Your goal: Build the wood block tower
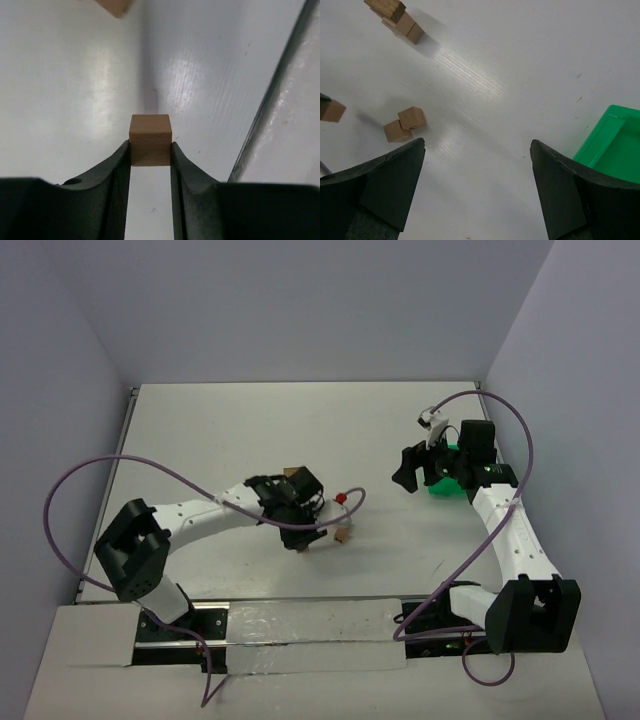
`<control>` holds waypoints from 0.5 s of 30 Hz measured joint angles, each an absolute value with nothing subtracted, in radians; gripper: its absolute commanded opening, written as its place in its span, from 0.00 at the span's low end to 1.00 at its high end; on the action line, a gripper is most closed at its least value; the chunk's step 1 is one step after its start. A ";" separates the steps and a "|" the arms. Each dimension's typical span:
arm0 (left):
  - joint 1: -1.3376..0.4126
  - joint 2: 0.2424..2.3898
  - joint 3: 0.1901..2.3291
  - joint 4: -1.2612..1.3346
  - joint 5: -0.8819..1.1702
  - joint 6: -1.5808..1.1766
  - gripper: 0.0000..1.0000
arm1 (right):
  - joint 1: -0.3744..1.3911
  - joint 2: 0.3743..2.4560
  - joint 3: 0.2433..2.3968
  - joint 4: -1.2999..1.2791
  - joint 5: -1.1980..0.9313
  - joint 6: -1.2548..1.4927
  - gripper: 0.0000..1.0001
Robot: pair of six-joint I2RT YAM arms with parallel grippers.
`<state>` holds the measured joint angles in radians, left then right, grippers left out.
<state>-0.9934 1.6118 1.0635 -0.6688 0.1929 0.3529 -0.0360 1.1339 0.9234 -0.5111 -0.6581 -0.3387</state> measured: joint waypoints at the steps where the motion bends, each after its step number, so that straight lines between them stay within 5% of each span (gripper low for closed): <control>1: -0.958 1.599 1.100 -0.701 0.222 0.390 0.00 | -0.036 1.134 0.923 -0.507 -0.662 -0.335 0.93; 7: -0.688 1.519 1.349 -0.814 0.364 0.614 0.01 | -0.037 1.139 0.923 -0.474 -0.686 -0.308 0.93; 15: -0.636 1.677 1.633 -1.006 0.394 0.847 0.08 | -0.037 1.187 0.923 -0.421 -0.709 -0.262 0.93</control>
